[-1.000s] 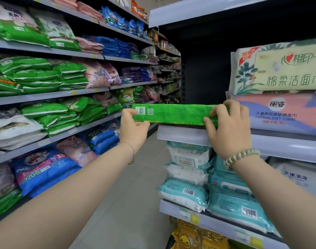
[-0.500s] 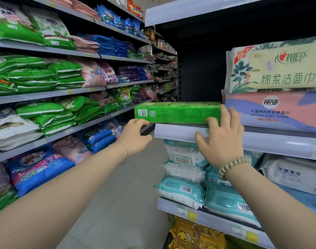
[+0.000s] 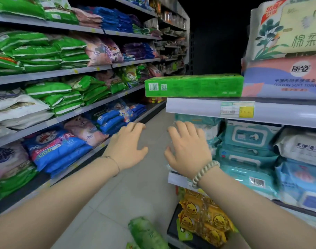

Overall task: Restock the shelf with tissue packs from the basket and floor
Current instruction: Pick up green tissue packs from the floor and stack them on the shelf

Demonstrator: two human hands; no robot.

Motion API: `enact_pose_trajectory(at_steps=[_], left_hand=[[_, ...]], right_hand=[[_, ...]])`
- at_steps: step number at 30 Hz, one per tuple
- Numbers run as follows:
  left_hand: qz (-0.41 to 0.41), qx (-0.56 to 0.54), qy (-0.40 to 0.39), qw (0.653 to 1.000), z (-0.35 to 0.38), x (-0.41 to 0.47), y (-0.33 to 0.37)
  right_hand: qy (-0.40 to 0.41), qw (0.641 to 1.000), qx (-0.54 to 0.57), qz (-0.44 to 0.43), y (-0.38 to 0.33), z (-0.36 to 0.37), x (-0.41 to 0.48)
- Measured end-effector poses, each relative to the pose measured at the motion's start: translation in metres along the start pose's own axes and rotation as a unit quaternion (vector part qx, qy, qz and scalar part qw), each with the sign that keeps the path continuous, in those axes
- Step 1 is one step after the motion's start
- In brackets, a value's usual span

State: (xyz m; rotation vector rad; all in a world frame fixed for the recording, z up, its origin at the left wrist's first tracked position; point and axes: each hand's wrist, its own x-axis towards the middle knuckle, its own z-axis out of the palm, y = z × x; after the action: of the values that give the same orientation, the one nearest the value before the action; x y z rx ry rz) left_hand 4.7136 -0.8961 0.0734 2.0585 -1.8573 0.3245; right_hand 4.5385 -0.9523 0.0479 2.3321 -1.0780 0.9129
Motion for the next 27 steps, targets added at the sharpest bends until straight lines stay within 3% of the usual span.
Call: enact_pose_trajectory(at_steps=[6, 14, 20, 27], left_hand=[[-0.008, 0.024, -0.035, 0.999, 0.036, -0.045, -0.019], [-0.038, 0.015, -0.143, 0.989, 0.106, -0.108, -0.043], [-0.083, 0.004, -0.245, 0.966, 0.161, -0.169, -0.047], [-0.149, -0.006, -0.337, 0.93, 0.206, -0.225, -0.059]], right_hand=[[-0.067, 0.996, 0.03, -0.053, -0.034, 0.036, -0.033], [-0.2, 0.973, 0.076, -0.092, -0.08, 0.085, -0.101], [-0.387, 0.908, 0.142, -0.079, -0.111, 0.117, -0.16], [-0.509, 0.848, 0.128, -0.075, -0.151, 0.152, -0.21]])
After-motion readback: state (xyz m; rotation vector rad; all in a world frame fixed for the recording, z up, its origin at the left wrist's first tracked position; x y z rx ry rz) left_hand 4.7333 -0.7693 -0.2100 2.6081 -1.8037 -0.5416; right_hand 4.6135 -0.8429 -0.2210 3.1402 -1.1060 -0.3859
